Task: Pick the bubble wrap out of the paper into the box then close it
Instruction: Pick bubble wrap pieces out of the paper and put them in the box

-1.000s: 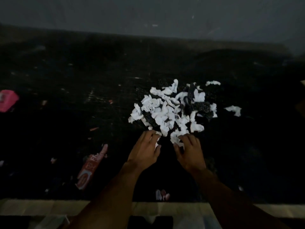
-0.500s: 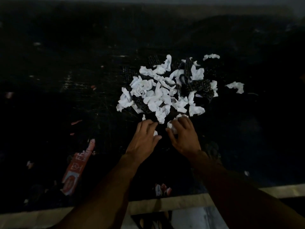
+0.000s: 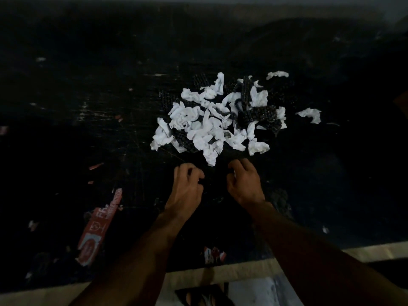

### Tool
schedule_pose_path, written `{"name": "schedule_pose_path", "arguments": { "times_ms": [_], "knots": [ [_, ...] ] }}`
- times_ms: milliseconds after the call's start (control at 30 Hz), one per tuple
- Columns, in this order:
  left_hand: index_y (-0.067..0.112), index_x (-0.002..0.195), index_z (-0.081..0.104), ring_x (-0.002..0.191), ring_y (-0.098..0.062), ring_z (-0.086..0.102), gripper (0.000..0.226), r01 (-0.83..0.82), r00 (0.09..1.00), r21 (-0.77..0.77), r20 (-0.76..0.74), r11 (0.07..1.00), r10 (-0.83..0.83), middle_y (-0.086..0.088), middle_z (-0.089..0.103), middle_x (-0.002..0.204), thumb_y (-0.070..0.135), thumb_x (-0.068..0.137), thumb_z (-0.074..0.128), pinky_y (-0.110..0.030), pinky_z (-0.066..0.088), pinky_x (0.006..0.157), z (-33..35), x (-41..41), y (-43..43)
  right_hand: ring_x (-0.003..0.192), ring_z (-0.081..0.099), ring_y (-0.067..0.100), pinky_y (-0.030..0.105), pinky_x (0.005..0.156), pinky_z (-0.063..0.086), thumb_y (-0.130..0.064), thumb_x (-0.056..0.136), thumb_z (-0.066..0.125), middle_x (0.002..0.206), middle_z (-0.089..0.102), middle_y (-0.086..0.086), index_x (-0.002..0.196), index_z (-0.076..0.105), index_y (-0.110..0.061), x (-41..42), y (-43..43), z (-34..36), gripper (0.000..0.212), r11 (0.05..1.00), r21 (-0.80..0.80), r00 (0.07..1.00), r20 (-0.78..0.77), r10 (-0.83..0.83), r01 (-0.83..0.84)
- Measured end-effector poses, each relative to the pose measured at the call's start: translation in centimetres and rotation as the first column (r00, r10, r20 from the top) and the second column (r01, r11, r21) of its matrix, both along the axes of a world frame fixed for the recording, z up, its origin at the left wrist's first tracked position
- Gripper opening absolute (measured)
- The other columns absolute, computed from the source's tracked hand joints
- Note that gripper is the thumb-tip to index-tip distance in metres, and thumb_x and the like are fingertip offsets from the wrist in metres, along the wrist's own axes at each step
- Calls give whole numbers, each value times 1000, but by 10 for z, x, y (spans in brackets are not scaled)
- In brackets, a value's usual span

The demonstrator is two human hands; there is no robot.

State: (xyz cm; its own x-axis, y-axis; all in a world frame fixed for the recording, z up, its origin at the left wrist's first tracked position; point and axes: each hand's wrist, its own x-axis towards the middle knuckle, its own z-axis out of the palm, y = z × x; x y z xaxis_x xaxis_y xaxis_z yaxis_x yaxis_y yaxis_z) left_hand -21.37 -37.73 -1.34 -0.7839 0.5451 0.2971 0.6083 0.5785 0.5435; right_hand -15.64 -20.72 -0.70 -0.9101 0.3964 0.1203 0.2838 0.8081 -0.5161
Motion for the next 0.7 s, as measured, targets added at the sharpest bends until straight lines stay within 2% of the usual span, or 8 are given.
{"name": "schedule_pose_path", "arguments": {
  "times_ms": [100,233,300,400,467,567,633,700],
  "knots": [
    [8,91,60,93,-20,50,22,102,995,96,-23,990,-100,-9,53,102,-5,74,63,-24,45,81,18,12,17,87,56,26,39,74,51,-11,89,56,101,57,10,105,58,-10,8,18,8,16,995,-42,994,-51,-92,90],
    [7,103,61,100,-17,50,26,83,996,187,-34,979,-78,-10,59,105,0,79,68,-26,45,89,43,5,72,89,56,28,31,73,46,-12,92,57,109,54,16,116,59,-6,2,58,27,25,982,35,970,-168,-178,187],
    [6,117,56,112,-22,48,39,74,997,138,-2,988,-75,-14,57,118,2,81,69,-35,44,96,48,-7,98,95,57,32,32,78,47,-11,91,60,114,53,20,124,58,-3,-11,77,30,34,989,85,978,-175,-109,125],
    [7,143,35,133,-31,36,56,48,989,-47,140,998,-41,-13,35,149,7,92,57,-42,31,111,42,-27,125,100,58,38,41,86,51,-4,87,62,117,55,21,130,56,-2,-31,102,21,44,990,138,988,-142,57,-37],
    [10,148,26,136,-32,33,64,39,988,-199,155,979,-8,-11,30,153,9,92,56,-42,28,113,26,-40,135,102,58,39,43,88,51,-5,87,58,121,56,20,133,54,-2,-44,111,13,47,980,148,987,-70,148,-136],
    [9,139,44,123,-33,47,54,71,992,-329,126,942,-31,-13,49,137,14,87,60,-48,39,102,5,-48,139,100,60,41,44,88,50,-17,89,50,117,61,20,126,59,0,-48,116,0,42,978,115,984,-24,176,-172],
    [15,112,66,109,-33,55,31,96,995,-307,19,947,-95,-9,61,119,23,87,50,-49,45,89,4,-40,140,92,59,38,40,83,51,-29,89,50,111,61,18,116,64,-3,-40,119,-7,40,985,92,986,-66,156,-149],
    [16,93,64,93,-31,55,19,81,987,-186,-125,979,-105,-9,63,100,24,85,49,-45,44,80,2,-29,138,93,55,34,38,84,48,-32,87,55,113,57,17,106,65,-7,-35,122,-11,33,982,94,976,-124,177,-166]
  ]
}}
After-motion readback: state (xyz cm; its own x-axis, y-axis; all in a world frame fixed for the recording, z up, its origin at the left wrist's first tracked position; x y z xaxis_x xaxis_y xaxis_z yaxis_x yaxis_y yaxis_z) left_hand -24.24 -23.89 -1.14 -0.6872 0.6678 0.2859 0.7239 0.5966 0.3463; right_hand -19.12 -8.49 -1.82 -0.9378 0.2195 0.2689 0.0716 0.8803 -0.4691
